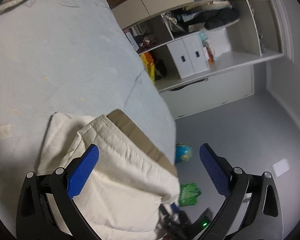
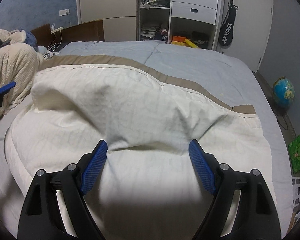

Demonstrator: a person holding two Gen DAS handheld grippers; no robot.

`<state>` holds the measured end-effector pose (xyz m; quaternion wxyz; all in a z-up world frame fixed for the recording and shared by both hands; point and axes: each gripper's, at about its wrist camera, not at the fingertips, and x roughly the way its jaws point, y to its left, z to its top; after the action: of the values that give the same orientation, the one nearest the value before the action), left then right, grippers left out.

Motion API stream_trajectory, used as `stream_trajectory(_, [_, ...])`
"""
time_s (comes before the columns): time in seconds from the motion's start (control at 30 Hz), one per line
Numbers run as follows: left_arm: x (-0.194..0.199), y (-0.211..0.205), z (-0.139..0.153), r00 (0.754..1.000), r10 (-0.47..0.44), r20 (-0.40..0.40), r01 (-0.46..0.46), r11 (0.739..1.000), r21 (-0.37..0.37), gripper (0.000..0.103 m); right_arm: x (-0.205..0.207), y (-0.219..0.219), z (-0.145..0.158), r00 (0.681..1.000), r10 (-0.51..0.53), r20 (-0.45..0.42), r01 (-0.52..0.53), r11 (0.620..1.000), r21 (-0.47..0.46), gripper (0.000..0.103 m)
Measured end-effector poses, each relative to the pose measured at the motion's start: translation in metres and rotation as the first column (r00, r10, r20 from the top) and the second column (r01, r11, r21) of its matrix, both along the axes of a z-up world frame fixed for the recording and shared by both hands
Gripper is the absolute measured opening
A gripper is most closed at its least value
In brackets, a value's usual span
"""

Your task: Fold large clothes

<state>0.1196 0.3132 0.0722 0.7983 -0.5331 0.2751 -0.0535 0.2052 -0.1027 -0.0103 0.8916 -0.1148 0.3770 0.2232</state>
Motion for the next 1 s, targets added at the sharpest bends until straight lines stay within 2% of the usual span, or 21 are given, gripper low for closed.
stream_trajectory(0.1, [0.007, -0.024, 0.008, 0.997, -0.071, -0.029, 0.074, 0.992, 0.100, 0.096, 0.007, 0.000, 0.000, 1.000, -0.014, -0.009, 0.014, 1.000, 0.020, 0.079])
stream_trajectory(0.2, [0.015, -0.060, 0.016, 0.986, -0.139, -0.093, 0.160, 0.950, 0.270, 0.096, 0.013, -0.004, 0.005, 0.999, -0.039, -0.014, 0.040, 0.998, 0.046, 0.079])
stream_trajectory(0.3, [0.023, -0.100, 0.016, 0.963, -0.206, -0.173, 0.262, 0.860, 0.438, 0.096, 0.021, -0.012, 0.010, 0.998, -0.059, -0.022, 0.060, 0.995, 0.076, 0.079])
stream_trajectory(0.37, [0.028, -0.129, 0.016, 0.950, -0.232, -0.209, 0.311, 0.769, 0.558, 0.096, 0.022, -0.018, 0.012, 0.998, -0.057, -0.017, 0.059, 0.994, 0.095, 0.079])
stream_trajectory(0.4, [0.031, -0.145, 0.015, 0.943, -0.246, -0.226, 0.333, 0.708, 0.623, 0.096, 0.024, -0.021, 0.011, 0.998, -0.057, -0.020, 0.059, 0.993, 0.106, 0.079])
stream_trajectory(0.43, [0.033, -0.154, 0.014, 0.940, -0.250, -0.232, 0.341, 0.668, 0.661, 0.096, 0.026, -0.023, 0.011, 0.998, -0.060, -0.024, 0.063, 0.992, 0.114, 0.079])
stream_trajectory(0.47, [0.036, -0.160, 0.011, 0.939, -0.251, -0.237, 0.344, 0.638, 0.689, 0.096, 0.026, -0.025, 0.011, 0.997, -0.068, -0.027, 0.070, 0.990, 0.125, 0.079])
stream_trajectory(0.5, [0.040, -0.165, 0.009, 0.939, -0.243, -0.244, 0.344, 0.619, 0.706, 0.096, 0.027, -0.028, 0.013, 0.996, -0.080, -0.029, 0.083, 0.986, 0.142, 0.079])
stream_trajectory(0.53, [0.046, -0.165, 0.003, 0.940, -0.225, -0.257, 0.341, 0.615, 0.711, 0.096, 0.027, -0.030, 0.015, 0.996, -0.086, -0.031, 0.089, 0.984, 0.152, 0.079])
stream_trajectory(0.63, [0.067, -0.155, -0.012, 0.938, -0.159, -0.307, 0.334, 0.642, 0.690, 0.092, 0.028, -0.034, 0.022, 0.996, -0.086, -0.032, 0.091, 0.978, 0.190, 0.079])
stream_trajectory(0.73, [0.082, -0.144, -0.025, 0.931, -0.133, -0.339, 0.336, 0.670, 0.662, 0.092, 0.032, -0.043, 0.025, 0.996, -0.077, -0.049, 0.087, 0.965, 0.247, 0.079])
stream_trajectory(0.8, [0.092, -0.143, -0.031, 0.925, -0.131, -0.357, 0.348, 0.670, 0.655, 0.092, 0.039, -0.047, 0.019, 0.994, -0.077, -0.074, 0.093, 0.962, 0.255, 0.079])
stream_trajectory(0.93, [0.106, -0.136, -0.039, 0.910, -0.133, -0.393, 0.377, 0.661, 0.649, 0.093, 0.054, -0.040, 0.000, 0.989, -0.091, -0.115, 0.109, 0.980, 0.163, 0.080])
stream_trajectory(1.0, [0.111, -0.130, -0.046, 0.901, -0.125, -0.416, 0.386, 0.671, 0.633, 0.093, 0.061, -0.031, -0.009, 0.987, -0.099, -0.127, 0.113, 0.987, 0.114, 0.083])
